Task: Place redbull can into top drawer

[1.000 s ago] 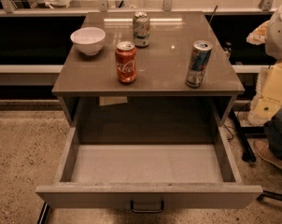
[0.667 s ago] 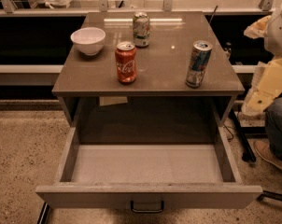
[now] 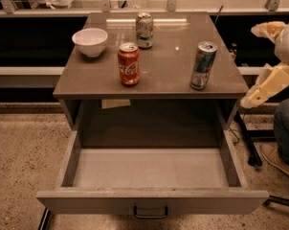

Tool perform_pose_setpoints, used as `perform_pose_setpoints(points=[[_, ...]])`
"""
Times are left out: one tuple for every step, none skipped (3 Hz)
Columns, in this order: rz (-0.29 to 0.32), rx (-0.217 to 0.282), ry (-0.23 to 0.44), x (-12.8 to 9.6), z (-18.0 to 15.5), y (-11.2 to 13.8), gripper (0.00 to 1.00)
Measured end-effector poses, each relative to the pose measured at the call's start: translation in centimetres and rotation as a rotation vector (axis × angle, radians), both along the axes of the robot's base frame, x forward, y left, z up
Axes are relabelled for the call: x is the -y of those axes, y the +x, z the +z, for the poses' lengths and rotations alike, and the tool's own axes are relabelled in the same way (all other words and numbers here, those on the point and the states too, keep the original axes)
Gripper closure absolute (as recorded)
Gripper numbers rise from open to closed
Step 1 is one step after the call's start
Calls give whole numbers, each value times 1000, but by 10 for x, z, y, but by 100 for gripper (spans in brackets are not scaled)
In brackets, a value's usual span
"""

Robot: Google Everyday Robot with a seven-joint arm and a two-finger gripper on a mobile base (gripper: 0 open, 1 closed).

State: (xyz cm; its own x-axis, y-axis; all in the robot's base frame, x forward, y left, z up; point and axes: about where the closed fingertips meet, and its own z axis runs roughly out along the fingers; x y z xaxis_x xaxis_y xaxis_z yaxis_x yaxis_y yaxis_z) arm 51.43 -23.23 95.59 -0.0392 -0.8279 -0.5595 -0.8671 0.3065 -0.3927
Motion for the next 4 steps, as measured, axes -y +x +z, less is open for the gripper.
perform_pose_setpoints(points=[[-8,2,20,-2,-5,6,0],[-17,17,82,-3,-35,22,0],[-55,92,223,-2,-51,47,0],[-85,122,372,-8,-51,63,0]])
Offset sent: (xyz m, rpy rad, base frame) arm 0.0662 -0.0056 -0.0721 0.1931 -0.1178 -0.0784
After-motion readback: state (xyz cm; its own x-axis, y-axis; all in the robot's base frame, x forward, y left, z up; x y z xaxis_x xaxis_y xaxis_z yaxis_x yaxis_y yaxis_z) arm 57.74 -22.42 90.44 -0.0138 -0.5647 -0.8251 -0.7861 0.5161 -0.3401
